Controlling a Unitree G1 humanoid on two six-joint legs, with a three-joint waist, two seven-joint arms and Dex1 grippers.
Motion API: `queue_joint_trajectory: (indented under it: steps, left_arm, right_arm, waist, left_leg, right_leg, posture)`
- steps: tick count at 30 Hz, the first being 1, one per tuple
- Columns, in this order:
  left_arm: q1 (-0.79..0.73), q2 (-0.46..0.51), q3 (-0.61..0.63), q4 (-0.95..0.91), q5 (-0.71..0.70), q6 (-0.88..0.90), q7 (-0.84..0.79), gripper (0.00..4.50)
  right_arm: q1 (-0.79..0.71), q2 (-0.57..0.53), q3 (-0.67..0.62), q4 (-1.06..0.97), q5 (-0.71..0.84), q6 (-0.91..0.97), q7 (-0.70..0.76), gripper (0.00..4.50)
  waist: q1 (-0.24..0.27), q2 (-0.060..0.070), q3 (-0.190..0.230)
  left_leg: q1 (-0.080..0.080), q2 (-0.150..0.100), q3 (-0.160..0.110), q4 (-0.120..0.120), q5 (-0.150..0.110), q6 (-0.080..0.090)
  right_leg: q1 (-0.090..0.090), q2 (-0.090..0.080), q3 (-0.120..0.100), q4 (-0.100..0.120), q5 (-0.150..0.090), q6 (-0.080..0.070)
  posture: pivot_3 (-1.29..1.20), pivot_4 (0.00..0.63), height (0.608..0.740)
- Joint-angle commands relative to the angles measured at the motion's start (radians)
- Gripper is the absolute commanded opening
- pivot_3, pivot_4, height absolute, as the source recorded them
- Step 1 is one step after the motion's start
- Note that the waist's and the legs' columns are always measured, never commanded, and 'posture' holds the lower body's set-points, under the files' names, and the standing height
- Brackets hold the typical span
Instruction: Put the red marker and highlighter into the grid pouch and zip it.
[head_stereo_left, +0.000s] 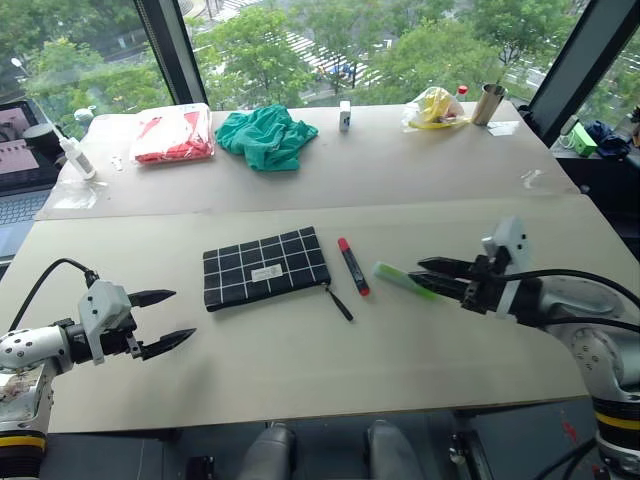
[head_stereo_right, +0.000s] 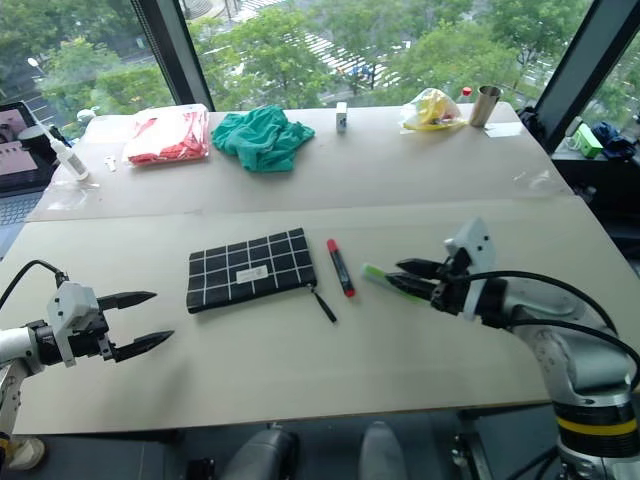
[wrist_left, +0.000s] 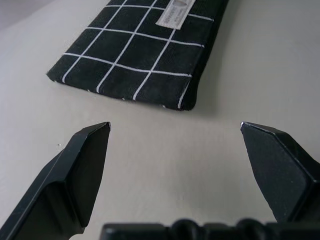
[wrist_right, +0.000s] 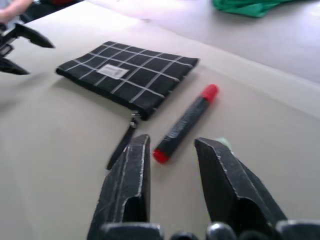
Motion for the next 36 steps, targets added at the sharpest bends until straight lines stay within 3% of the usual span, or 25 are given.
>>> queue_joint_trajectory:
  steps: [1, 12, 20, 29, 32, 36]
  left_arm:
    - [-0.047, 0.012, -0.009, 0.030, 0.044, -0.138, 0.010, 4.50]
    - [-0.069, 0.074, -0.041, 0.137, 0.112, -0.281, 0.008, 4.50]
    - [-0.127, 0.091, -0.076, 0.213, 0.156, -0.356, 0.039, 4.50]
    - [-0.242, 0.018, -0.179, 0.321, 0.225, -0.534, 0.089, 4.50]
    - [-0.279, -0.004, -0.211, 0.384, 0.259, -0.618, 0.115, 4.50]
    - [-0.377, -0.013, -0.257, 0.525, 0.376, -0.746, 0.232, 4.50]
  right_arm:
    - [-0.151, 0.116, 0.215, 0.075, -0.108, -0.063, 0.010, 0.12]
    - [-0.455, 0.315, 0.482, 0.523, -0.475, -0.284, -0.059, 0.02]
    - [-0.534, 0.325, 0.647, 0.687, -0.748, -0.466, -0.068, 0.02]
    - [-0.520, 0.336, 0.608, 0.693, -0.790, -0.516, -0.028, 0.02]
    - [-0.512, 0.344, 0.588, 0.682, -0.782, -0.500, -0.024, 0.02]
    - [-0.493, 0.350, 0.574, 0.662, -0.789, -0.477, -0.027, 0.02]
  waist:
    - [0.002, 0.000, 0.000]
    - [-0.012, -0.001, -0.001]
    - [-0.017, -0.001, -0.001]
    - [-0.016, -0.002, -0.001]
    - [-0.014, -0.002, -0.001]
    - [-0.008, -0.002, -0.001]
  left_leg:
    - [0.000, 0.000, 0.000, 0.000, 0.000, 0.000]
    - [-0.003, 0.000, 0.001, 0.000, 0.002, -0.003]
    - [-0.003, 0.001, 0.002, 0.000, 0.002, -0.004]
    - [-0.002, 0.001, 0.003, 0.000, 0.002, -0.004]
    - [-0.002, 0.001, 0.003, 0.000, 0.007, -0.012]
    - [-0.002, 0.000, 0.002, 0.000, 0.007, -0.012]
  right_leg:
    - [-0.001, 0.000, 0.000, 0.000, 0.000, 0.000]
    - [-0.010, 0.000, -0.001, 0.008, 0.001, -0.001]
    - [-0.012, 0.001, -0.001, 0.010, 0.001, -0.001]
    - [-0.011, 0.001, -0.001, 0.011, 0.001, -0.001]
    - [-0.011, 0.001, -0.001, 0.011, 0.001, -0.001]
    - [-0.011, 0.001, -0.001, 0.012, 0.001, -0.001]
  posture:
    - [0.00, 0.150, 0.740]
    - [0.00, 0.150, 0.740]
    - [0.00, 0.150, 0.740]
    - [0.00, 0.150, 0.740]
    - [0.00, 0.150, 0.740]
    - [0.00, 0.150, 0.740]
